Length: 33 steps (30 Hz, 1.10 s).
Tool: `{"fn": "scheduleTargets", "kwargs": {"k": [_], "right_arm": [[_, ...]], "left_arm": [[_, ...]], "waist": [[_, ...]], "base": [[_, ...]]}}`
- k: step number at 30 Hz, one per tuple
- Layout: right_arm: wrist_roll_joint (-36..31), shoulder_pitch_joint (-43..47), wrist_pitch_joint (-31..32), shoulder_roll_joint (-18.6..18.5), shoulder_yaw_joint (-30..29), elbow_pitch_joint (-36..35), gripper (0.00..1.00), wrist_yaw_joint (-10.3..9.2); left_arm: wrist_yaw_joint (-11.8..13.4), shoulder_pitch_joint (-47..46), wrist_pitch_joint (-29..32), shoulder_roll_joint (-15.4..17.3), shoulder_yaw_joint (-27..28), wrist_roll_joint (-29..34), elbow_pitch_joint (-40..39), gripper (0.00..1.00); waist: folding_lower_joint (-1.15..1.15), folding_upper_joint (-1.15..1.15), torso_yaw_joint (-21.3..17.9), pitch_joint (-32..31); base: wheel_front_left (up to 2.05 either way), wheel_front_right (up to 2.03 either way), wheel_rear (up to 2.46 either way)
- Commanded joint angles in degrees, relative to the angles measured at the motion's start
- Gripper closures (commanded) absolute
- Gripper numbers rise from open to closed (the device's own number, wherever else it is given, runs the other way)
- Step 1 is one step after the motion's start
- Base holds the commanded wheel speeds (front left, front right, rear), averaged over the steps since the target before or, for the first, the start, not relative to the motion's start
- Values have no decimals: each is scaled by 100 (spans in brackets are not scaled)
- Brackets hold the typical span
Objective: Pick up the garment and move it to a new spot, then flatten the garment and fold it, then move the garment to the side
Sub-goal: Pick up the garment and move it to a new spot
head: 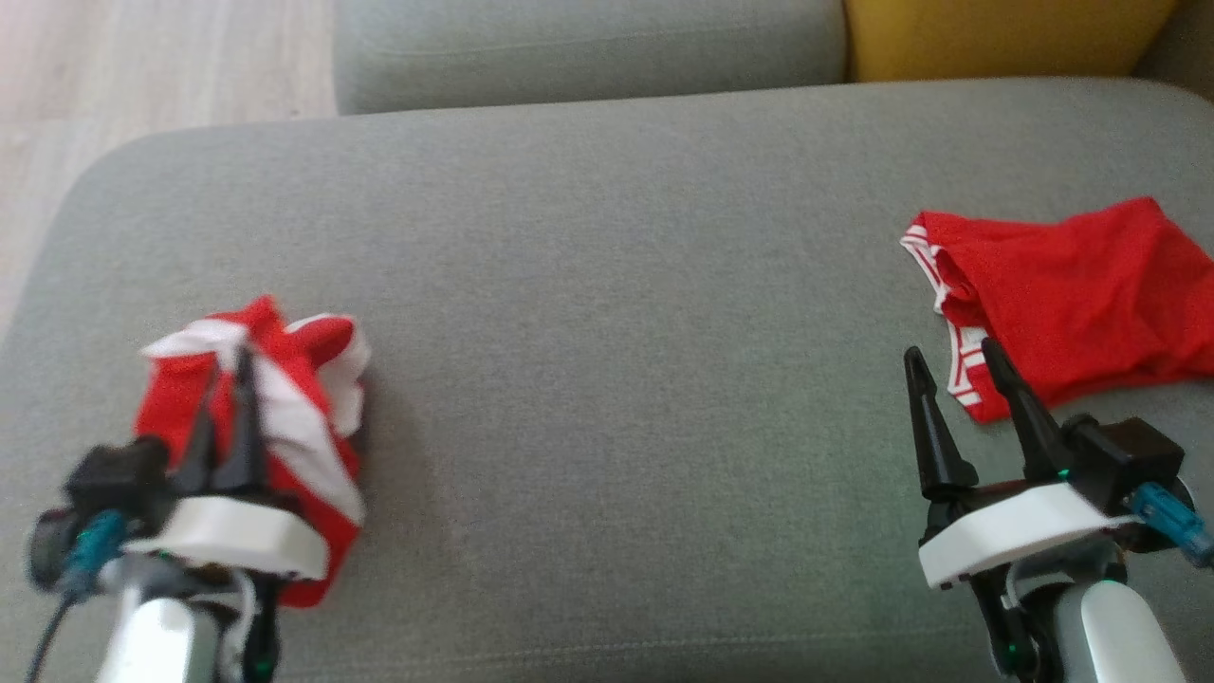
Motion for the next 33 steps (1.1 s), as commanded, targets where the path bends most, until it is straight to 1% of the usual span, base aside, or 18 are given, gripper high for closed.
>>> {"fn": "scheduleTargets", "kwargs": {"k": [1, 3, 6, 13, 17, 21, 22, 23, 28, 31, 33], "right_arm": [[44, -173, 7, -16, 138, -238, 0, -4], [40, -215, 16, -16, 151, -272, 0, -4], [26, -314, 13, -15, 188, -308, 0, -4], [94, -537, -90, -15, 215, -307, 0, -4], [179, -630, -194, -15, 292, -224, 0, -4], [264, -706, -314, -15, 330, -117, 0, -4], [287, -724, -342, -15, 346, -88, 0, -4], [311, -740, -366, -15, 356, -60, 0, -4], [319, -783, -454, -15, 333, 39, 0, -4], [304, -800, -468, -15, 311, 80, 0, -4], [268, -797, -454, -15, 290, 99, 0, -4]], "left_arm": [[-33, -335, 16, 65, 160, 60, -225, 100], [-125, -504, 101, 0, -58, 102, -220, 100], [-336, -884, 151, -138, -429, 155, -13, 100], [-874, -1819, 100, -441, -1254, 383, 966, 100], [-1054, -2274, 39, -537, -1605, 517, 1682, 100], [-1152, -2587, 4, -612, -1842, 552, 2416, 100], [-1162, -2653, -34, -634, -1865, 538, 2560, 59], [-1168, -2711, -80, -654, -1886, 533, 2677, 0], [-1170, -2831, -280, -740, -1901, 412, 2919, 0], [-1119, -2769, -406, -760, -1856, 336, 2796, 0], [-1017, -2605, -497, -740, -1737, 238, 2487, 0]], "waist": [[1, 0, -66, 64], [1, 0, -169, 161], [1, 0, -375, 336], [1, 0, -875, 839], [1, 0, -1131, 1116], [1, 0, -1307, 1320], [1, 0, -1336, 1353], [1, 0, -1355, 1380], [1, 0, -1339, 1401], [1, 0, -1247, 1325], [1, 0, -1101, 1209]], "base": [[0, 0, 0], [0, 0, 0], [0, 0, 0], [0, 0, 0], [0, 0, 0], [0, 0, 0], [0, 0, 0], [0, 0, 0], [0, 0, 0], [0, 0, 0], [0, 0, 0]]}}
